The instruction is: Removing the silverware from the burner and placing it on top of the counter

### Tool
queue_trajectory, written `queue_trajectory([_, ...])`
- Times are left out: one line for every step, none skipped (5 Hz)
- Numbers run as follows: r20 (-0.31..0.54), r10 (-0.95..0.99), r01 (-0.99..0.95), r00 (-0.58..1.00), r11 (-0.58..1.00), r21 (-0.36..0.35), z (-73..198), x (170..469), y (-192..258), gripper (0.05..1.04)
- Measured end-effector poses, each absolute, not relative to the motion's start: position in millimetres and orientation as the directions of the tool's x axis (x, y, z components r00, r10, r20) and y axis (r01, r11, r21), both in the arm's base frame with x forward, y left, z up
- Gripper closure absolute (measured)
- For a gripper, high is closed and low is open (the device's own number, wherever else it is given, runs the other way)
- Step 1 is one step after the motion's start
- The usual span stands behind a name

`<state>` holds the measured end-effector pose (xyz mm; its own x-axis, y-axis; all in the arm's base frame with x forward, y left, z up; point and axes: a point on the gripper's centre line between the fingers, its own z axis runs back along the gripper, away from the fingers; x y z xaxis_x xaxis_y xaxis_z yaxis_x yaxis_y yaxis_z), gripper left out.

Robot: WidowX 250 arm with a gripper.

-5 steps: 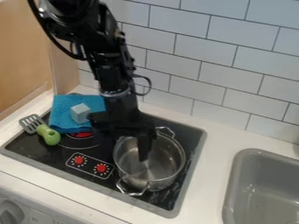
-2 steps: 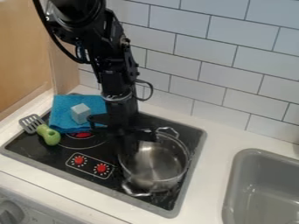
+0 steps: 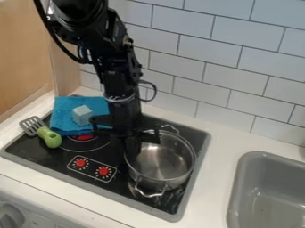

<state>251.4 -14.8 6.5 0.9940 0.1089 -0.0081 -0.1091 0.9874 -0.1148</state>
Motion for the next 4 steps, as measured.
queue_trajectory([0.037, 0.107, -0.102, 0.994, 0.989, -0.108, 17, 255, -8, 1.020])
queue_trajectory([0.048, 0.109, -0.102, 0.993, 0.988, -0.118, 23, 256, -10, 1.020])
queue_trajectory([0.067, 0.116, -0.105, 0.991, 0.984, -0.142, 30, 264, -13, 1.020])
queue_trajectory([0.116, 0.123, -0.100, 0.986, 0.978, -0.184, 41, 281, -19, 1.020])
